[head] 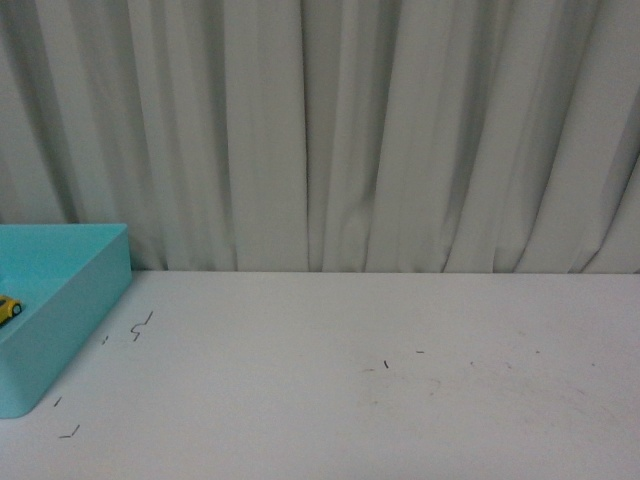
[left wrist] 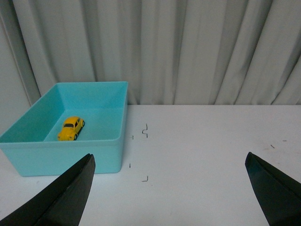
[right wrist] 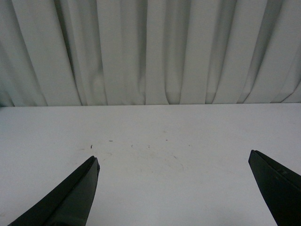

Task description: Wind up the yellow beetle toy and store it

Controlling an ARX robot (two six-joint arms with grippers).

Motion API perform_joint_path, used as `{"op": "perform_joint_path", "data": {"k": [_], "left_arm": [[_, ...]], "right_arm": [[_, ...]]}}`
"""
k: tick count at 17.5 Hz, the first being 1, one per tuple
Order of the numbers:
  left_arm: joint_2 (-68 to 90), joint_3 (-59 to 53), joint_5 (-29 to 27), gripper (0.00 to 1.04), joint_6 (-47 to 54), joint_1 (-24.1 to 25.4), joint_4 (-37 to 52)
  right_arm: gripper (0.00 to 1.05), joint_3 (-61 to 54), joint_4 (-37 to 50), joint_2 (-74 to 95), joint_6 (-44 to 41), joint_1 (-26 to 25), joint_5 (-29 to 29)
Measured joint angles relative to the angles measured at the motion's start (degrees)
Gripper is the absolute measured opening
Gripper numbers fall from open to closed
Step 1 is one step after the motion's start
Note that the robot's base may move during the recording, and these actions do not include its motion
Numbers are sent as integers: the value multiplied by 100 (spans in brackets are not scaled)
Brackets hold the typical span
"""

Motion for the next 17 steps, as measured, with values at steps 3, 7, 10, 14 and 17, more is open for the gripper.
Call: {"op": "perform_joint_path", "data": {"k": [3, 7, 10, 14, 17], "left_arm": [[0, 0, 0, 98, 0, 0, 0], [0, 0, 0, 98, 0, 0, 2], [0, 0, 0, 98, 0, 0, 0], [0, 0, 0, 98, 0, 0, 0], [0, 0, 0, 98, 0, 0, 2]], "right_arm": [[98, 0, 0, 0, 0, 0, 2], [98, 0, 0, 0, 0, 0, 2], [98, 0, 0, 0, 0, 0, 0], [98, 0, 0, 0, 0, 0, 2], [98, 0, 0, 0, 0, 0, 2]]}}
